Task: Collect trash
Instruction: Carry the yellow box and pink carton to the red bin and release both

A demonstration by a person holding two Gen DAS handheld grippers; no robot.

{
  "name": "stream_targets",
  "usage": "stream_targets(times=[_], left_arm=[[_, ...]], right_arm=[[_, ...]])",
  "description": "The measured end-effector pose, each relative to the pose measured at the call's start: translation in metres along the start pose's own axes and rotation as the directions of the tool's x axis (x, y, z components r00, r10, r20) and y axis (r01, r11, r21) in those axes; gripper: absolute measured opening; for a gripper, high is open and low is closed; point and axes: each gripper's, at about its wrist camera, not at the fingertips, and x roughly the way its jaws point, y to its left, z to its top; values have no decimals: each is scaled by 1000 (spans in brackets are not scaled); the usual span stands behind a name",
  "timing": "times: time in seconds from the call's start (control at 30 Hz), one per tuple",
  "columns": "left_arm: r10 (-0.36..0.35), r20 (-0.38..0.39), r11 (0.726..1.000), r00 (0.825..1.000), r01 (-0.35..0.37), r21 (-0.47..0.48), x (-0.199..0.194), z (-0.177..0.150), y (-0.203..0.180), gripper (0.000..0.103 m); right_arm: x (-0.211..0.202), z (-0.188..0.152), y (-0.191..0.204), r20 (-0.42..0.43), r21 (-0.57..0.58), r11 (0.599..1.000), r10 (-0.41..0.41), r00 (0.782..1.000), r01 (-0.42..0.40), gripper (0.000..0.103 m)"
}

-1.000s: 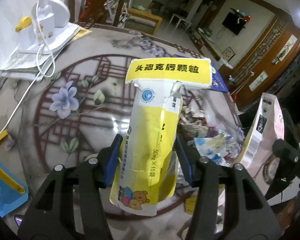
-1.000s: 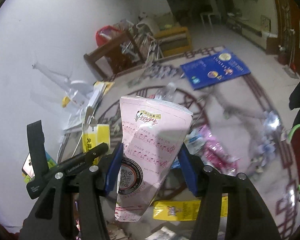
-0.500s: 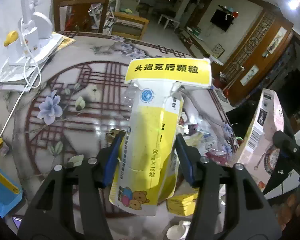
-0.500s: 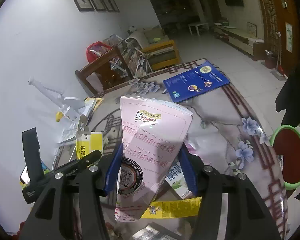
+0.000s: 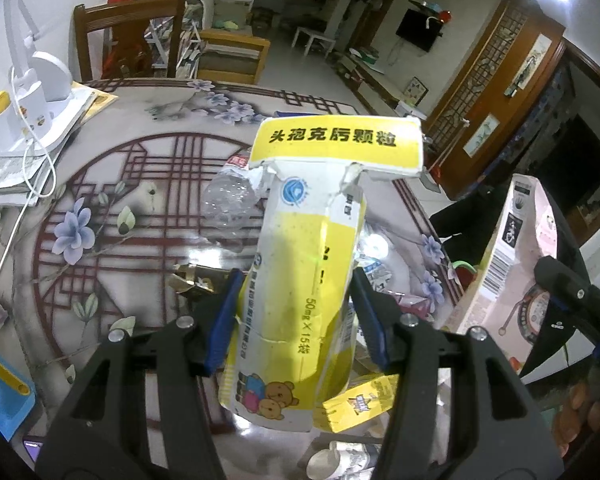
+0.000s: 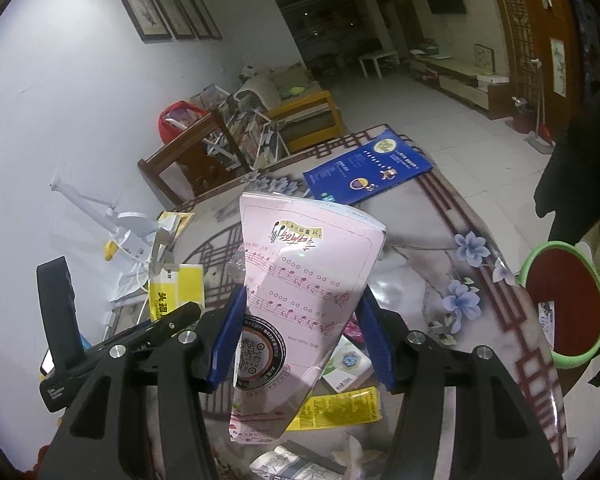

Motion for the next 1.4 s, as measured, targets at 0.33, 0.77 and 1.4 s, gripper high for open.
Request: stream_targets(times=[0.33,0.77,1.4], left_arm=[[-16,-6,1000,1000,17,19,3,0,-13,52],[-29,-17,999,999,30,37,8,1,-27,52],[-46,-29,996,999,48,80,23,2,-71,53]], right_arm=[[-8,0,-11,10,20,1000,-19,1000,19,54],[-13,2,-24,11,33,999,-34,999,34,54],[-26,8,-68,26,79,995,-59,998,57,54]])
